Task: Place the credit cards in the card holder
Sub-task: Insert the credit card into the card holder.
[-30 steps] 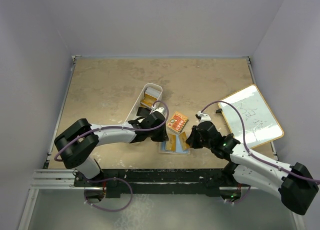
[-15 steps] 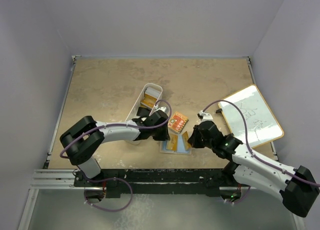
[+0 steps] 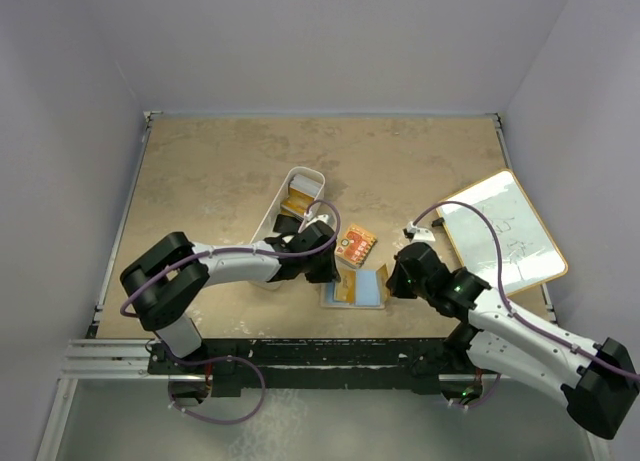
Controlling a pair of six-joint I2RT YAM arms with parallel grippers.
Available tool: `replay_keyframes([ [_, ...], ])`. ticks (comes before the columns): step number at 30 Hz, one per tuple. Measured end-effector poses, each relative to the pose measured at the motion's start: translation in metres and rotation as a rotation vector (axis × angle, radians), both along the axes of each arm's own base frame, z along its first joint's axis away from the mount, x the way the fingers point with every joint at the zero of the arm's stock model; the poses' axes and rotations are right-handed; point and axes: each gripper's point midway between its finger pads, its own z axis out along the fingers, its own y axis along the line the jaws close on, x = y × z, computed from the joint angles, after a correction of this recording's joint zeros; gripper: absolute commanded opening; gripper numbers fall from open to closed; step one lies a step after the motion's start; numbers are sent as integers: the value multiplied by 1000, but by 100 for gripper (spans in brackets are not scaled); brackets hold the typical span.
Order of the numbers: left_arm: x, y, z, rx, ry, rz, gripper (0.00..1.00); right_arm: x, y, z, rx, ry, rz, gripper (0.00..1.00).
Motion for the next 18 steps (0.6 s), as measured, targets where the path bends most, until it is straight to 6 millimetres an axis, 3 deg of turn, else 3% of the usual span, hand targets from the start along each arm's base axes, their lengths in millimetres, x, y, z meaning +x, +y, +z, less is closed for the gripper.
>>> replay_keyframes([
  [18, -5, -8, -1, -49, 79, 59, 0, 1, 0, -6, 20, -12, -16, 0],
])
